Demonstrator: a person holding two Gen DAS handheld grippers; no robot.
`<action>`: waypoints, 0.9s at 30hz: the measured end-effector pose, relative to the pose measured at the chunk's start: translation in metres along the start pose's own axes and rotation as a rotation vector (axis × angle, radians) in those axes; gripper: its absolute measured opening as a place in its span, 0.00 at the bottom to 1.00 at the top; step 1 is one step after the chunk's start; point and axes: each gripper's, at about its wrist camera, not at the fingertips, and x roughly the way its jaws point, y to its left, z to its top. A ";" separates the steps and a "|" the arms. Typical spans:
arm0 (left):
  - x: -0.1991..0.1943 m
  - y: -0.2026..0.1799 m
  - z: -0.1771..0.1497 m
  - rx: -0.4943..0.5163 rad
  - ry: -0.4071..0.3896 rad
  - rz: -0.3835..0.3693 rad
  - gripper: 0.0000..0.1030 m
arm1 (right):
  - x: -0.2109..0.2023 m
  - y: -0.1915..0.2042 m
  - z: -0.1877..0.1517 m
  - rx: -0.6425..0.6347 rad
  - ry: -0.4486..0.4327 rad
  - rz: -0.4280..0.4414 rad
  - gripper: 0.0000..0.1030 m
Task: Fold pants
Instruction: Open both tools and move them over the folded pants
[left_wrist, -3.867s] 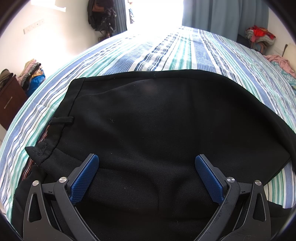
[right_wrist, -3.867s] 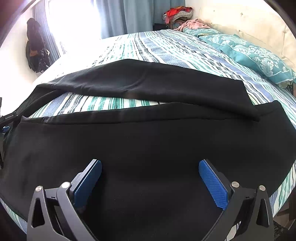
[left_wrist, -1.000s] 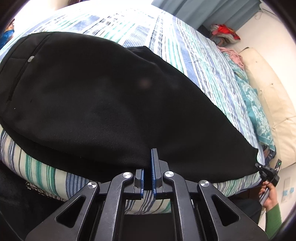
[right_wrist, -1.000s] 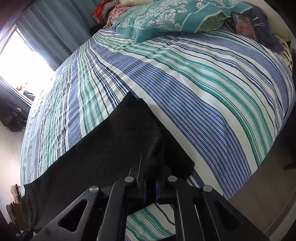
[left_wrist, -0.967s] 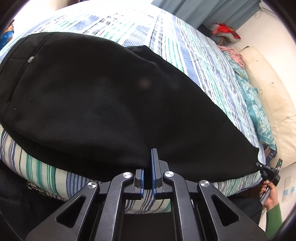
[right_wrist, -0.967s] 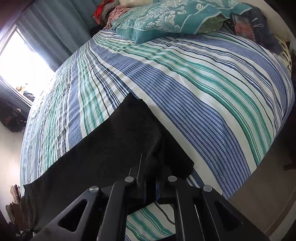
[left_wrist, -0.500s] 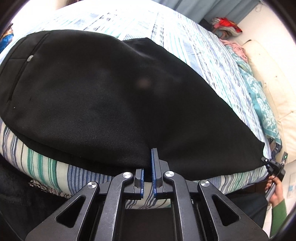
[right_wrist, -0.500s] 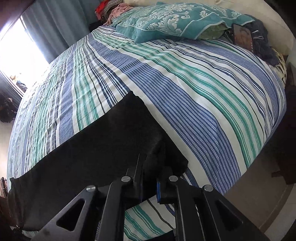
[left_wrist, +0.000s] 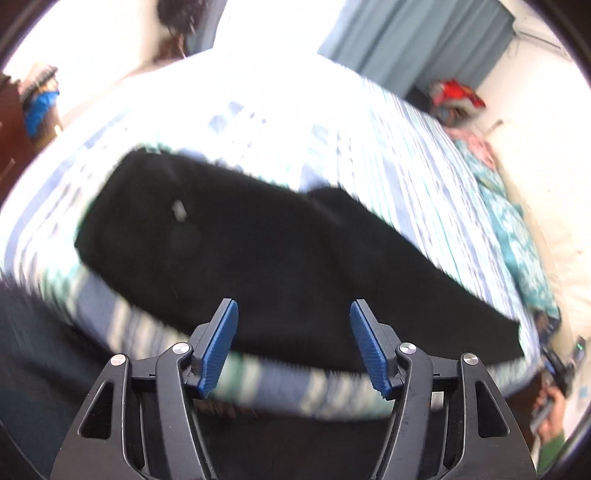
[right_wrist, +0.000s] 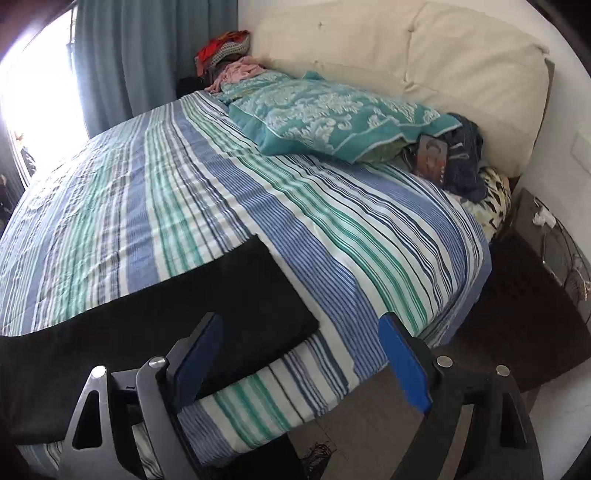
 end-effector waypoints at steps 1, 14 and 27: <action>0.007 0.002 0.009 0.013 -0.023 0.014 0.64 | -0.008 0.015 0.000 -0.026 -0.015 0.031 0.83; 0.059 -0.017 -0.060 0.352 0.200 0.152 0.08 | 0.013 0.283 -0.122 -0.387 0.156 0.465 0.86; 0.072 -0.069 0.033 0.365 -0.076 0.101 0.86 | 0.016 0.285 -0.156 -0.433 0.051 0.411 1.00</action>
